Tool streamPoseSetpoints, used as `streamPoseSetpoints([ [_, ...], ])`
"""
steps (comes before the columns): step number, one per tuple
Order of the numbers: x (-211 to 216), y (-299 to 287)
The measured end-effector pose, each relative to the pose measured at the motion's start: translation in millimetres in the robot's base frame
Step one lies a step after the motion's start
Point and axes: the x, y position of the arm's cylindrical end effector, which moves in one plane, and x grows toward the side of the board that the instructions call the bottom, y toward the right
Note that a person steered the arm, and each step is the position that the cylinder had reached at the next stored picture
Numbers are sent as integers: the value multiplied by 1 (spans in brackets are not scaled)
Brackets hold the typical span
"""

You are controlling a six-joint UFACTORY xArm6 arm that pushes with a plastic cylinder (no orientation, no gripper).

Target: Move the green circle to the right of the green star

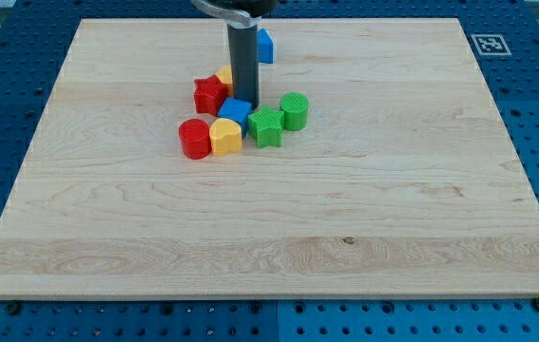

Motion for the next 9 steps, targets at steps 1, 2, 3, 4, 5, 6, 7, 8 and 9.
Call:
streamPoseSetpoints([
  [1,5,-33],
  [2,-18,-41],
  [3,-22,-41],
  [4,-22,-41],
  [5,-27,-39],
  [6,-36,-16],
  [7,-36,8],
  [8,-36,33],
  [9,-36,49],
])
